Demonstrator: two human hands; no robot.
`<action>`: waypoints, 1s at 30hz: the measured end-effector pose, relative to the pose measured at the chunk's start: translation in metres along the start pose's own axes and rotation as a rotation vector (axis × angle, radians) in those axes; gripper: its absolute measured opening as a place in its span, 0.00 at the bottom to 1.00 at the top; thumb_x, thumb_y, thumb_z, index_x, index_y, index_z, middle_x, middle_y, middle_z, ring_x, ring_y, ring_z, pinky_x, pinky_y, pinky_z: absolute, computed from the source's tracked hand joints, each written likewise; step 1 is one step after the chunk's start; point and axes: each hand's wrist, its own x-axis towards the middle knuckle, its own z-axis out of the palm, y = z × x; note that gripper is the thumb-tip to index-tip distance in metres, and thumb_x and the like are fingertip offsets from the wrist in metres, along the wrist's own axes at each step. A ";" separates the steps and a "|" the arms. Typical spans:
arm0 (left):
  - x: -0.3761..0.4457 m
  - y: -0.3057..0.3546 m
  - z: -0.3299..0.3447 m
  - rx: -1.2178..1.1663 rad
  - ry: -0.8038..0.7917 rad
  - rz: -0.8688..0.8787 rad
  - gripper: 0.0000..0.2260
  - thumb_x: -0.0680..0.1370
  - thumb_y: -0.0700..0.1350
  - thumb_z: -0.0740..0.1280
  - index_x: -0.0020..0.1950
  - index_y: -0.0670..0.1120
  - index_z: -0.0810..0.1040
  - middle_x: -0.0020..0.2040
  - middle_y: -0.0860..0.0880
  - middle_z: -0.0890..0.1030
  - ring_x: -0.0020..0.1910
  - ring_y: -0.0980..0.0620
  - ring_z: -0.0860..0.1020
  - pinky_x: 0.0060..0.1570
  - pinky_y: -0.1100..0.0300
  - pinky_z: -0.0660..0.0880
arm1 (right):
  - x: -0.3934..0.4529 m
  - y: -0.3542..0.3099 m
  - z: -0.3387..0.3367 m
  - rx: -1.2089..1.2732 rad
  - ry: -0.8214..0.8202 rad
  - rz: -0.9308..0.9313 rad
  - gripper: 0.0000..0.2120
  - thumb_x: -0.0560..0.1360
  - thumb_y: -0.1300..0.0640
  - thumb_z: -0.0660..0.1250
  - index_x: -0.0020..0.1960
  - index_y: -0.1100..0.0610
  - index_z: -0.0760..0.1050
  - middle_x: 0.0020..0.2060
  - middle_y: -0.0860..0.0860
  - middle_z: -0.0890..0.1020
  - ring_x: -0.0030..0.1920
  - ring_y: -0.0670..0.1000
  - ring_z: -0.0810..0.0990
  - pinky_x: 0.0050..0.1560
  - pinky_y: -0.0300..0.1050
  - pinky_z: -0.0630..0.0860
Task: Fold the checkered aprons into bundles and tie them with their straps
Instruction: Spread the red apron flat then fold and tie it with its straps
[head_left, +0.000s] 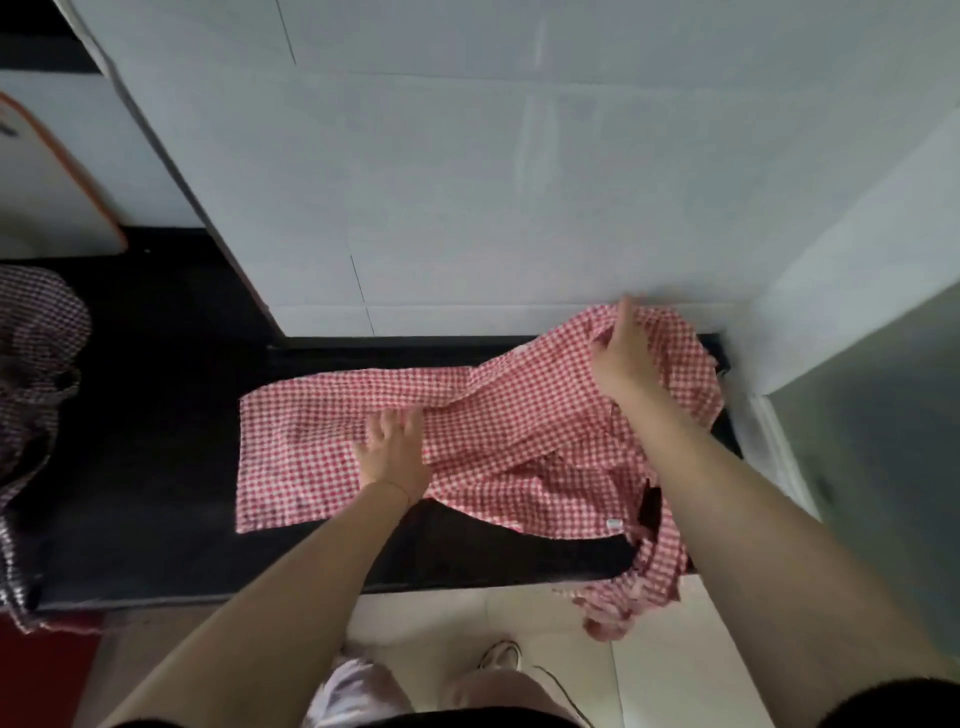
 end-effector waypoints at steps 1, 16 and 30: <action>-0.004 0.004 0.002 -0.010 0.035 -0.031 0.37 0.78 0.46 0.67 0.80 0.53 0.48 0.79 0.41 0.55 0.77 0.38 0.56 0.71 0.39 0.64 | 0.001 0.006 0.004 -0.017 -0.028 -0.043 0.35 0.78 0.66 0.60 0.81 0.59 0.49 0.71 0.65 0.69 0.70 0.63 0.70 0.72 0.50 0.65; -0.006 0.006 0.023 0.125 0.042 0.072 0.23 0.78 0.43 0.65 0.71 0.47 0.63 0.63 0.46 0.77 0.59 0.44 0.78 0.57 0.49 0.75 | -0.067 0.095 0.067 -0.675 -0.292 -0.402 0.25 0.78 0.53 0.66 0.72 0.51 0.62 0.68 0.52 0.70 0.68 0.56 0.70 0.69 0.56 0.65; -0.018 0.048 0.036 0.273 0.010 0.090 0.21 0.81 0.52 0.61 0.71 0.45 0.63 0.67 0.42 0.70 0.53 0.43 0.80 0.49 0.52 0.78 | -0.082 0.062 0.094 -0.617 0.010 -0.754 0.06 0.71 0.63 0.71 0.47 0.57 0.78 0.42 0.53 0.80 0.44 0.56 0.79 0.46 0.52 0.75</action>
